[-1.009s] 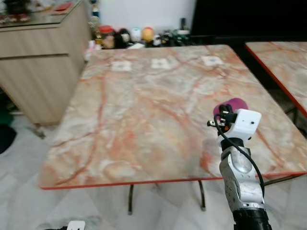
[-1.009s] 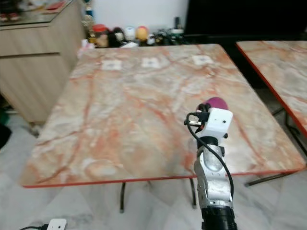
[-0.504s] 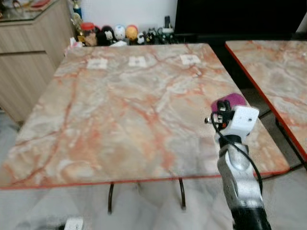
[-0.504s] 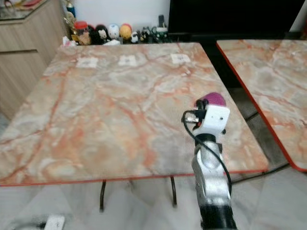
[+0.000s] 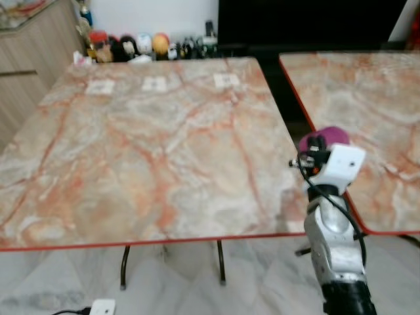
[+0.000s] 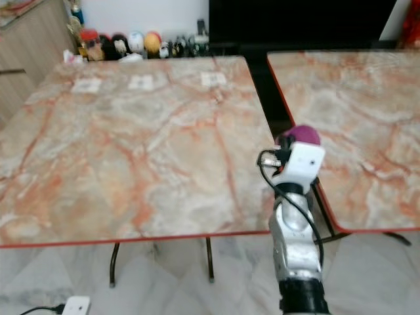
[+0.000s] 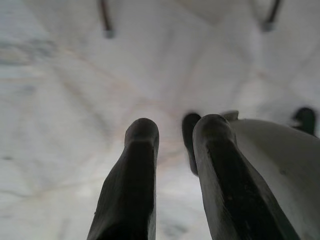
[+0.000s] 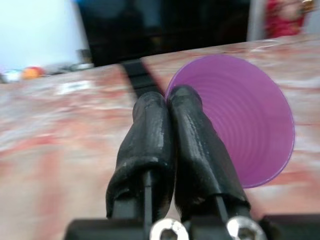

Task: Setting the table

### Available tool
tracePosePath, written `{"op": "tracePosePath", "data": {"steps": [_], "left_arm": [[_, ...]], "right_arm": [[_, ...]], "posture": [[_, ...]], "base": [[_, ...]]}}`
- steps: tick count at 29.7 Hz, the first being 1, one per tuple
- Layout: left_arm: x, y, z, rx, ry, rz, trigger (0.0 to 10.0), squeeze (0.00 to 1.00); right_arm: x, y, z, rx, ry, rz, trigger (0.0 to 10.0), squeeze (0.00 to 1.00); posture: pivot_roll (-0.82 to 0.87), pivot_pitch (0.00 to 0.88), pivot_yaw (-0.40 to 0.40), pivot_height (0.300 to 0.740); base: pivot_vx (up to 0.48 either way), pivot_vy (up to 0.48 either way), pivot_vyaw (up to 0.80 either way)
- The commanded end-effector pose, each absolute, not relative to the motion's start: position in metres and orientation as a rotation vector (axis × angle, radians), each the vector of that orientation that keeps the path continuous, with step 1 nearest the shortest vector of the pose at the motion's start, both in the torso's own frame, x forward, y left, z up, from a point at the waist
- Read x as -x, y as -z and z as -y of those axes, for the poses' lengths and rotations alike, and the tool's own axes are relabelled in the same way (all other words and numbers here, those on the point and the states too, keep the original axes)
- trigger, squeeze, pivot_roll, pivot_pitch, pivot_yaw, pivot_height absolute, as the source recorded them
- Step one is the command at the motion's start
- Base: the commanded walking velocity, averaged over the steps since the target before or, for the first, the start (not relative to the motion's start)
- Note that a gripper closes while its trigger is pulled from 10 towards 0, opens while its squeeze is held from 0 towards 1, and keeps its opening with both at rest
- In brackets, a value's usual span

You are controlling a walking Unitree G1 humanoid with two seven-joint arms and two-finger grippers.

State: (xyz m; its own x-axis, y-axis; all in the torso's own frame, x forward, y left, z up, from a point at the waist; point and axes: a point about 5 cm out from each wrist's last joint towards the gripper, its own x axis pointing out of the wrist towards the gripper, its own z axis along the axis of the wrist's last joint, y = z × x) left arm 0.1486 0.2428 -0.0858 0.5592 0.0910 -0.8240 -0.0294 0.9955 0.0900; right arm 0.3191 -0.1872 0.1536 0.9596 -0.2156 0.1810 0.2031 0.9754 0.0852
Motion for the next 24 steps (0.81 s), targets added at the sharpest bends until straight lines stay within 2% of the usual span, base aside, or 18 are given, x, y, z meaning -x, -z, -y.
{"op": "tracePosePath", "data": {"steps": [1, 22, 24], "left_arm": [[-0.1428, 0.0867, -0.2484, -0.082, -0.079, -0.999, 10.0, 0.00], [-0.1422, 0.0868, -0.2486, -0.081, -0.080, -0.999, 10.0, 0.00], [-0.1415, 0.0871, -0.2488, -0.074, -0.089, -1.003, 10.0, 0.00]], "right_arm": [[-0.3209, -0.1583, 0.1810, -0.080, 0.199, 0.211, 10.0, 0.00], [-0.3226, -0.1596, 0.1878, -0.072, 0.225, 0.216, 10.0, 0.00], [-0.3227, -0.1589, 0.1886, -0.071, 0.228, 0.214, 10.0, 0.00]], "posture": [[-0.07, 0.037, 0.018, 0.740], [-0.07, 0.040, 0.018, 0.740], [-0.07, 0.041, 0.018, 0.740]], "base": [[0.000, -0.439, 0.00], [0.000, -0.435, 0.00], [0.000, 0.000, 0.00]]}}
